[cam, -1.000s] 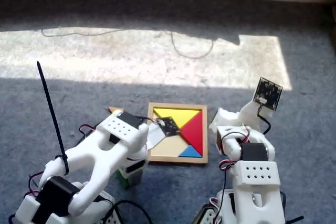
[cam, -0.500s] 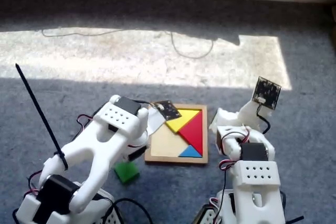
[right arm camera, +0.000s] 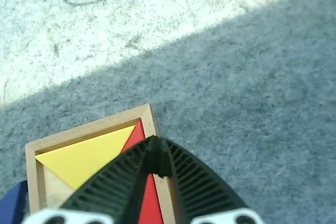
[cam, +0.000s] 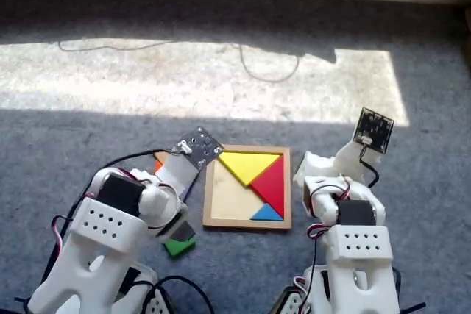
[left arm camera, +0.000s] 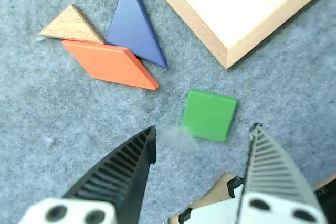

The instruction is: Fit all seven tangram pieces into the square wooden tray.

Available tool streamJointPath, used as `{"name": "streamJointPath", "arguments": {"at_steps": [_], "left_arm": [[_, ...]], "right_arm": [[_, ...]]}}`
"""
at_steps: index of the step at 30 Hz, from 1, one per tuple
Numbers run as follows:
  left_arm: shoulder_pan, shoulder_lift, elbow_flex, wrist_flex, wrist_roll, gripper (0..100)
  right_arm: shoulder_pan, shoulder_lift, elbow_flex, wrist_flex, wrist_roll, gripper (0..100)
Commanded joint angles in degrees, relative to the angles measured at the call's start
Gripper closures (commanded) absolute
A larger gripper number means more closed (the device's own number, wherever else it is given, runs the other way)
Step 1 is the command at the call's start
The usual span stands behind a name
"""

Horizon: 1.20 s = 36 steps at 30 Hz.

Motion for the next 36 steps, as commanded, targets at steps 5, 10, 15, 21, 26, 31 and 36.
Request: {"name": "streamJointPath", "arguments": {"at_steps": [5,10,15,21,26,31,36], "left_arm": [[-2.9,-1.5,11.3,-11.3,-4.3,71],[-2.6,-1.5,18.7,-17.8,-6.6,71],[-2.5,-1.5,22.5,-22.4,-6.5,71],[-2.2,-1.5,22.7,-22.3,-6.5,71],[3.5,-1.4,23.0,-22.2,-6.6,76],[4.6,-1.4,23.0,-22.2,-6.6,77],[4.5,-1.4,23.3,-22.2,-6.5,77]], "right_arm": [[0.7,-1.4,-0.5,-1.3,0.8,99.2],[0.7,-1.4,-0.5,-1.3,0.9,99.2],[0.7,-1.4,-0.5,-1.3,0.9,99.2],[0.7,-1.4,-0.5,-1.3,0.9,99.2],[0.7,-1.4,-0.5,-1.3,0.9,99.2],[0.7,-1.4,-0.5,-1.3,0.9,99.2],[0.7,-1.4,-0.5,-1.3,0.9,99.2]]}}
